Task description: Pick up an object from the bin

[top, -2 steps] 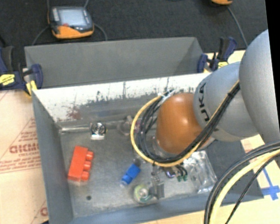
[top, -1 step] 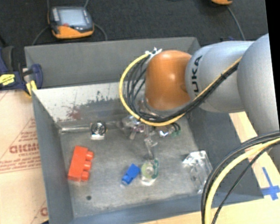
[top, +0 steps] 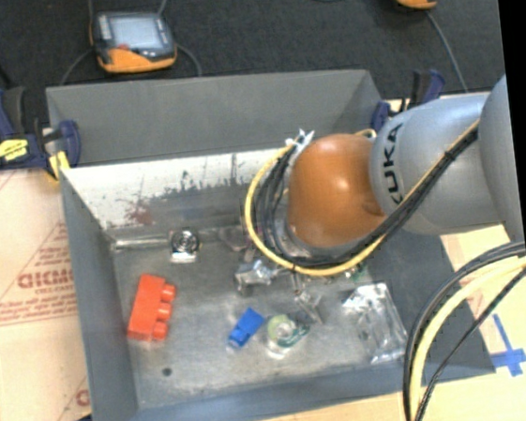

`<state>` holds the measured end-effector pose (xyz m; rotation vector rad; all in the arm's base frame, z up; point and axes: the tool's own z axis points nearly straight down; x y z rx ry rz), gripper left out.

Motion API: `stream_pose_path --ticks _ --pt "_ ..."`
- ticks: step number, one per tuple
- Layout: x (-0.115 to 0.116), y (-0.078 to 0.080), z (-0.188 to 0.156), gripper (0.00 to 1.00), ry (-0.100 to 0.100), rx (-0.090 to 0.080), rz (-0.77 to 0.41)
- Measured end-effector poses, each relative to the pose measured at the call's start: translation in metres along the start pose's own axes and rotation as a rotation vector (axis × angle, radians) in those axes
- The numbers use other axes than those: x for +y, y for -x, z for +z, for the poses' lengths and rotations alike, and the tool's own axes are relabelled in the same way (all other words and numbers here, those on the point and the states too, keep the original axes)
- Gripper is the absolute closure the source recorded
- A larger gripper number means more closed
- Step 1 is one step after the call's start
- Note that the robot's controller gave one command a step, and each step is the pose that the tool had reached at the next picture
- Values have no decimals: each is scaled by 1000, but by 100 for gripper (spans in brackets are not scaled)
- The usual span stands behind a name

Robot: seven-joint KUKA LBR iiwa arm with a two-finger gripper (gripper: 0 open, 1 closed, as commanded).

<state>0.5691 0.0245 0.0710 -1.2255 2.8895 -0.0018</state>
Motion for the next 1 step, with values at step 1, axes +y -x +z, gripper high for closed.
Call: stream_pose_path --ticks 1 --pt "61 -48 0 0 0 -1 -32"
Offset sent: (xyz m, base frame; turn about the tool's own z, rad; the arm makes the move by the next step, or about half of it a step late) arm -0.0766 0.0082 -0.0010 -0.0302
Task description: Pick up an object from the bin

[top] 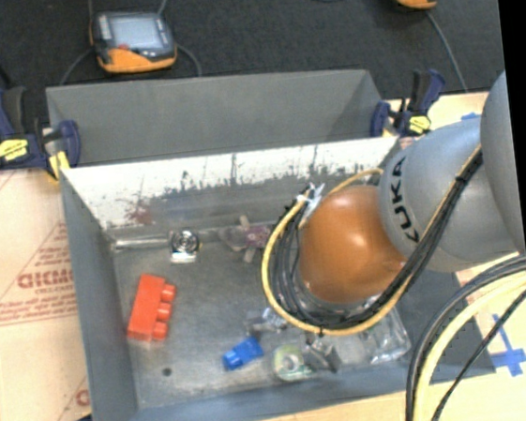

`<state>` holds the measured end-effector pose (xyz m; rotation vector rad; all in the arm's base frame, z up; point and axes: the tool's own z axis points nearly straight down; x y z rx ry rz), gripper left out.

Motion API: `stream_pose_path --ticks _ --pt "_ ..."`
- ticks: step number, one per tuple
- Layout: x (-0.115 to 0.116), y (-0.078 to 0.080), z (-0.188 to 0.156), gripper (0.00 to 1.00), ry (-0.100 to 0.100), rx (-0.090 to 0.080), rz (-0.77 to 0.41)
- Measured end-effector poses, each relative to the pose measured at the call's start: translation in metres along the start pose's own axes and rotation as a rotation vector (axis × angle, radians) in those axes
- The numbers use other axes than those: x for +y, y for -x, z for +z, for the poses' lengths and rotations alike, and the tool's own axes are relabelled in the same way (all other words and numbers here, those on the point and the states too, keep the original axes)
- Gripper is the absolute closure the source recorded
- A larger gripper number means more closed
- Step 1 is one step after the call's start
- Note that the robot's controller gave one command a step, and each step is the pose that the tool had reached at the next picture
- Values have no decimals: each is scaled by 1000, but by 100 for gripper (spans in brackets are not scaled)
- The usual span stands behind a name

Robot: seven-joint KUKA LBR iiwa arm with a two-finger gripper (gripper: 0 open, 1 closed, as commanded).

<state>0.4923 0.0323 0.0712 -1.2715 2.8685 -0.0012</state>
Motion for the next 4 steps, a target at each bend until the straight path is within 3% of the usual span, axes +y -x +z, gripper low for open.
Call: stream_pose_path --ticks 1,2,3,4 --pt "7 -1 0 0 -1 -3 -368" --pt "6 -1 -1 100 0 3 -365" --pt "-9 -1 -148 100 -6 -3 -320" --pt "-28 -13 -139 100 1 -1 -591"
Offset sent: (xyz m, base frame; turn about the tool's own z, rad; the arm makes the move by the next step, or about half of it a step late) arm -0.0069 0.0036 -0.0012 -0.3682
